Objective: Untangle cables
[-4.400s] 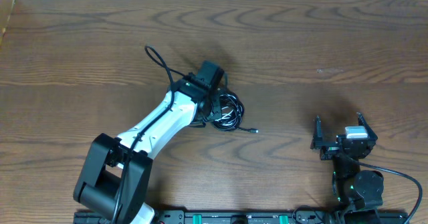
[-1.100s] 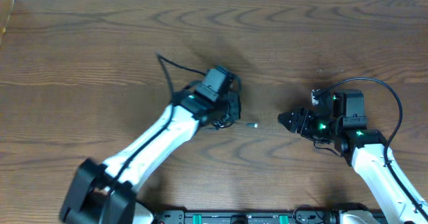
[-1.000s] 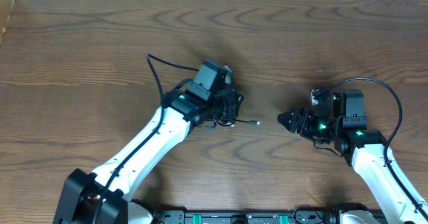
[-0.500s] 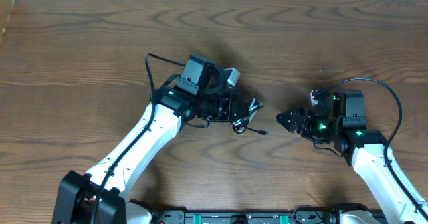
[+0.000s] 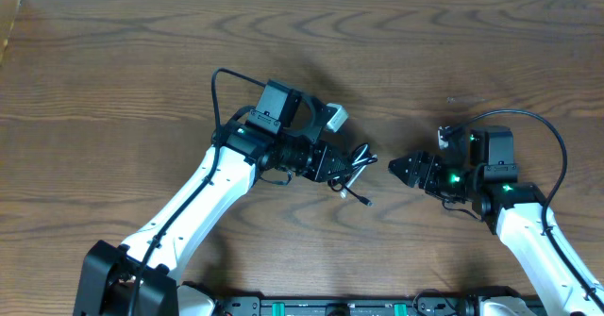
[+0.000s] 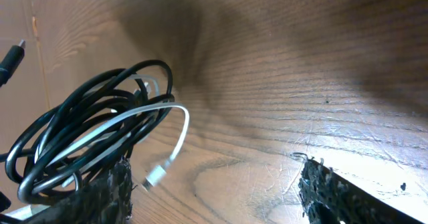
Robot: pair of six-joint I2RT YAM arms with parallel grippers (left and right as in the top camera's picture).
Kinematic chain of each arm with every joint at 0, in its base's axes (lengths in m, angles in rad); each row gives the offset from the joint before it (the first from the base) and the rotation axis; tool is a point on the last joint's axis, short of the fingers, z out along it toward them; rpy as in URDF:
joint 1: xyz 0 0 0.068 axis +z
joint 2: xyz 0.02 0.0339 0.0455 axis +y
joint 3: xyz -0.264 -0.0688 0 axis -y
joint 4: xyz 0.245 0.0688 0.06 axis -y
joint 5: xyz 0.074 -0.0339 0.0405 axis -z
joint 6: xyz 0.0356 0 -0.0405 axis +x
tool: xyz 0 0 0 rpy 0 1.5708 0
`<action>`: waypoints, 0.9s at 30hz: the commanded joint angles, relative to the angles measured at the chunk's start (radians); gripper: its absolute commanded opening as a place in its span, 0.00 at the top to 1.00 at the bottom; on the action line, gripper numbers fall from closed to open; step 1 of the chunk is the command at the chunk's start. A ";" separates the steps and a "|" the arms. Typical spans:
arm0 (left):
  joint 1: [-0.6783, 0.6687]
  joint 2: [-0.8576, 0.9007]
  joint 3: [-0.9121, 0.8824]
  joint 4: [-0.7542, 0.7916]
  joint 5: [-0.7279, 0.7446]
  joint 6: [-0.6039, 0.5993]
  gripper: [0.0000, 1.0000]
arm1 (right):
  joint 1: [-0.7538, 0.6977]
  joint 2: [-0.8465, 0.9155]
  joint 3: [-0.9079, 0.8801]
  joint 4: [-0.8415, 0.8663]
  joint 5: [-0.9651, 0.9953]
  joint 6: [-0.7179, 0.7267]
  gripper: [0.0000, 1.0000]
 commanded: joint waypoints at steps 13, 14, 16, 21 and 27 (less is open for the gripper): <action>0.003 0.045 -0.047 0.001 -0.073 0.053 0.92 | -0.004 -0.001 0.021 0.002 -0.010 0.003 0.20; 0.003 0.050 -0.047 0.001 -0.072 0.053 0.92 | -0.004 -0.001 0.021 0.002 -0.010 0.003 0.20; 0.002 0.062 -0.047 0.001 -0.072 0.053 0.92 | -0.004 -0.001 0.021 0.002 -0.010 0.003 0.20; 0.001 0.086 -0.047 0.001 -0.072 0.053 0.92 | -0.004 -0.001 0.021 0.002 -0.010 0.003 0.19; 0.001 0.091 -0.047 0.001 -0.072 0.053 0.83 | -0.004 -0.001 0.021 0.002 -0.010 0.003 0.19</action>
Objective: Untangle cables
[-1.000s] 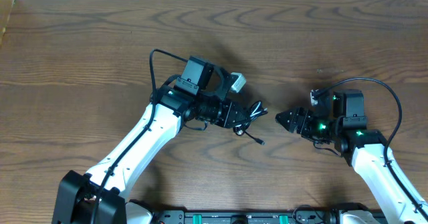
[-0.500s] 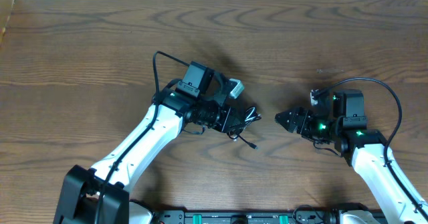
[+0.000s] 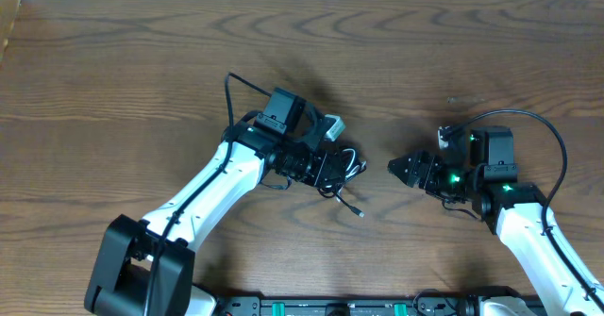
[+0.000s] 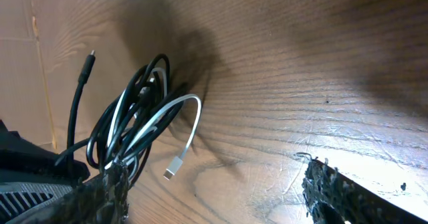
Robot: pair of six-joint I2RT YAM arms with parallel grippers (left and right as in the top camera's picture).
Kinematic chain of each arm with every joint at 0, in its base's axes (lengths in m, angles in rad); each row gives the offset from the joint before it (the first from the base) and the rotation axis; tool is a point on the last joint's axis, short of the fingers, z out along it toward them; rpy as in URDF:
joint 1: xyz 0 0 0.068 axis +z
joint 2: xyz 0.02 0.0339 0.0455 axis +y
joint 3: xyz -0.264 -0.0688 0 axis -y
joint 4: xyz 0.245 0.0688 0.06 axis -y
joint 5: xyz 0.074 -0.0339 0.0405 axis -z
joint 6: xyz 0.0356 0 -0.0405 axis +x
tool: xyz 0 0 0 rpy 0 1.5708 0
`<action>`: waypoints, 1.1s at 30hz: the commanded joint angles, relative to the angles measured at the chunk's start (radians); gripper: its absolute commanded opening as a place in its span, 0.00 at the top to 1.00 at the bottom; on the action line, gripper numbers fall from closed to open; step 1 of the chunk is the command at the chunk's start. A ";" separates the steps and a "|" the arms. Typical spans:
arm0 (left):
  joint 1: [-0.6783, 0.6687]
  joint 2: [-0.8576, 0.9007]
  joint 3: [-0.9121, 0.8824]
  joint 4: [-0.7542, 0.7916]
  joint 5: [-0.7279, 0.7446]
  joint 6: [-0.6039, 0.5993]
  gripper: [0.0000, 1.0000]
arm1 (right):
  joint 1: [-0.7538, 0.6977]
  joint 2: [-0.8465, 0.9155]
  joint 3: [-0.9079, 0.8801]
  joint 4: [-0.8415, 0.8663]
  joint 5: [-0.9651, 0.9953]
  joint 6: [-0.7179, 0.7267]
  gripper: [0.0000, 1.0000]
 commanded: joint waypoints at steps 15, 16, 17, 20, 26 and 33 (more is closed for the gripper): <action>0.000 0.005 -0.004 0.000 -0.009 0.018 0.83 | -0.004 -0.001 0.021 0.002 -0.010 0.003 0.18; 0.000 0.005 -0.004 0.000 -0.009 0.018 0.83 | -0.004 -0.001 0.021 0.002 -0.010 0.003 0.18; 0.001 0.005 -0.004 0.000 -0.009 0.018 0.83 | -0.004 -0.001 0.021 0.002 -0.010 0.003 0.18; 0.000 0.005 -0.004 0.000 -0.009 0.013 0.83 | -0.004 -0.001 0.021 0.002 -0.010 0.003 0.18; -0.006 0.005 -0.005 0.000 -0.009 0.000 0.83 | -0.004 -0.001 0.021 0.002 -0.010 0.003 0.18; -0.037 0.007 -0.017 0.001 -0.063 -0.036 0.83 | -0.004 -0.001 0.021 0.002 -0.010 0.003 0.27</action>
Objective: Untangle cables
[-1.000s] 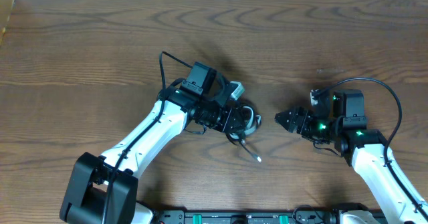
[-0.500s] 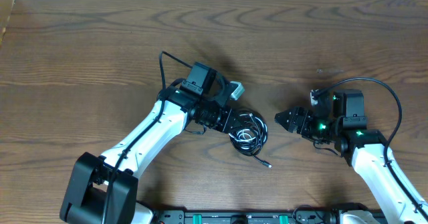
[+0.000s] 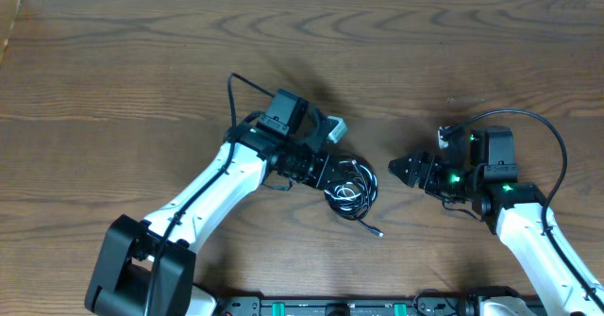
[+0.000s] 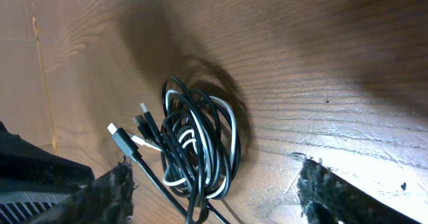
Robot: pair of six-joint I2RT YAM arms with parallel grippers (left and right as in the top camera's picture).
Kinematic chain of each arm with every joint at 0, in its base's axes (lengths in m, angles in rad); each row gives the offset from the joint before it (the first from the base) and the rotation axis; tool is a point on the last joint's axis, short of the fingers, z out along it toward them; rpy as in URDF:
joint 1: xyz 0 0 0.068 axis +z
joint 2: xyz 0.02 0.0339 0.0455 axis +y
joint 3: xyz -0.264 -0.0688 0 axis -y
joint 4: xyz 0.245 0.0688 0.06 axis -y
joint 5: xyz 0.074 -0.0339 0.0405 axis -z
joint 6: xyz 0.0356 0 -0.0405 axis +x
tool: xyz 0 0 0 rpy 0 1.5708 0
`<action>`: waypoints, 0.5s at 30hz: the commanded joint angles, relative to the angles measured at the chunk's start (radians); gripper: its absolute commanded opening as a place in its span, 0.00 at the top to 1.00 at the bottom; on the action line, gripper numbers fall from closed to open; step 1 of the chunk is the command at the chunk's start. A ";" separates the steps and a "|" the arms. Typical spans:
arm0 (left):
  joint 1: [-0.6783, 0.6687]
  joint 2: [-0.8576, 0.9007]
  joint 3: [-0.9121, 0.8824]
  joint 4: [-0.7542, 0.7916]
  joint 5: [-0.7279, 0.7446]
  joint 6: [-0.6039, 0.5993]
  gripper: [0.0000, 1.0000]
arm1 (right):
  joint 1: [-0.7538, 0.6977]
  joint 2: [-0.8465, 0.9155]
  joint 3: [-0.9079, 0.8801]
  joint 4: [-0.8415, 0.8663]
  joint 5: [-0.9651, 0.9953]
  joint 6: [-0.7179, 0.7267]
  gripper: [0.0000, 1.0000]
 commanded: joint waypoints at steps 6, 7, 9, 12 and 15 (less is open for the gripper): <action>-0.039 0.026 -0.022 0.002 -0.185 -0.138 0.83 | -0.004 -0.001 0.021 0.002 -0.010 0.000 0.53; -0.040 0.033 -0.024 0.002 -0.186 -0.139 0.83 | -0.004 -0.001 0.021 0.002 -0.010 0.000 0.60; -0.041 0.050 -0.027 0.001 -0.186 -0.155 0.83 | -0.004 -0.001 0.021 0.002 -0.010 0.000 0.74; -0.042 0.078 -0.032 0.002 -0.186 -0.184 0.83 | -0.004 -0.001 0.021 0.002 -0.010 0.000 0.85; -0.050 0.119 -0.032 0.005 -0.186 -0.198 0.83 | -0.004 -0.001 0.020 0.001 -0.010 0.000 0.85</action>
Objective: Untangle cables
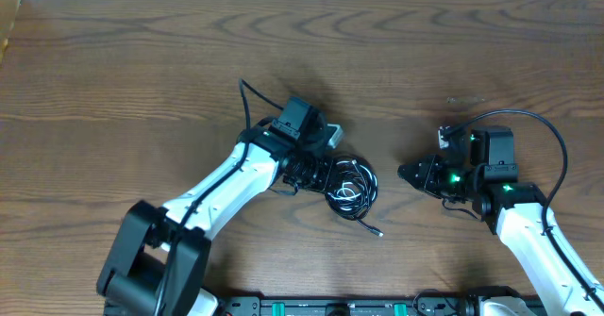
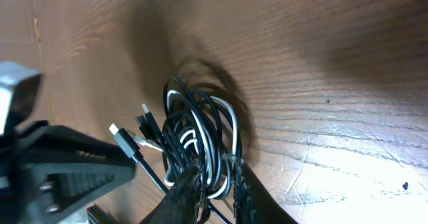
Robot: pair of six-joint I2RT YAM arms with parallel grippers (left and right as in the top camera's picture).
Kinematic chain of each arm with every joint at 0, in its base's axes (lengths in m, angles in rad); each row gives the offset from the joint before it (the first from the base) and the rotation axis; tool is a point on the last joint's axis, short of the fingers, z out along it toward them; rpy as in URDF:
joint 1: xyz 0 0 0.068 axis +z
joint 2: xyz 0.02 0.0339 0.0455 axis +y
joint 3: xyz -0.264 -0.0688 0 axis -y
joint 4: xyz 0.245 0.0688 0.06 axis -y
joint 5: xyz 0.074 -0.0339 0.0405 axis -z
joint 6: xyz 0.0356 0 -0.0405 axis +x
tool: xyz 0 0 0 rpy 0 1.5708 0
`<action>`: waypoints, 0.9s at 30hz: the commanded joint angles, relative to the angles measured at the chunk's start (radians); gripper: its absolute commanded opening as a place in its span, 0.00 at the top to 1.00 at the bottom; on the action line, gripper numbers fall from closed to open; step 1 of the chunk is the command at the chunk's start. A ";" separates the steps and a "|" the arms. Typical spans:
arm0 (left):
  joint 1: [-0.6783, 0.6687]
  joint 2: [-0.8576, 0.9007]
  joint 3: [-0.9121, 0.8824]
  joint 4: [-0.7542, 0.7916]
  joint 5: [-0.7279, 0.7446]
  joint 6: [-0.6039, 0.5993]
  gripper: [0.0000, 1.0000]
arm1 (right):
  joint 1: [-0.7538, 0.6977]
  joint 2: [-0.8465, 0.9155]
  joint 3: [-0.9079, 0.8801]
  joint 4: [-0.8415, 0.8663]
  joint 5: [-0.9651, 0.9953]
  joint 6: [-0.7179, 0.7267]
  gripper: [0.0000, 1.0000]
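Observation:
A tangled bundle of black and white cables (image 1: 351,186) lies flat on the wooden table, with a loose plug end trailing toward the front. In the right wrist view the bundle (image 2: 200,137) shows several connectors on its left side. My left gripper (image 1: 321,174) sits against the bundle's left edge, its fingers (image 2: 73,160) apart and holding nothing. To the right of the bundle and a short gap away, my right gripper (image 1: 404,174) has its fingers drawn almost together (image 2: 217,190) on nothing. The cables show beyond them.
The table (image 1: 113,90) is bare dark wood, and its far edge meets a pale strip along the top. A small faint object (image 1: 464,99) lies at the back right. The right arm's own black cable (image 1: 552,141) loops above its wrist.
My right gripper has gone from wide open to nearly shut, staying in place. My left arm has shifted slightly right and forward beside the bundle, which still lies flat.
At first my left gripper held the bundle up off the table in front of my open right gripper. Then the bundle hung lower and further left. Later it lay flat on the table, released. Now my right gripper is shut, apart from it.

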 commanded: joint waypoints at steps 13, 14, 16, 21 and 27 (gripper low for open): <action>-0.042 0.140 -0.015 0.045 -0.043 -0.071 0.83 | -0.002 -0.001 0.020 -0.003 -0.006 -0.004 0.59; -0.041 0.140 -0.015 0.047 -0.043 -0.080 0.83 | -0.002 -0.001 0.020 -0.003 -0.006 -0.004 0.57; -0.041 0.140 -0.015 0.053 -0.043 -0.087 0.83 | -0.002 -0.001 0.020 -0.010 -0.006 -0.004 0.53; -0.041 0.140 -0.015 0.057 -0.043 -0.087 0.83 | -0.002 -0.001 0.020 -0.048 -0.024 -0.003 0.52; -0.041 0.140 -0.015 0.065 -0.084 -0.164 0.83 | -0.002 -0.001 0.020 -0.048 -0.163 -0.002 0.48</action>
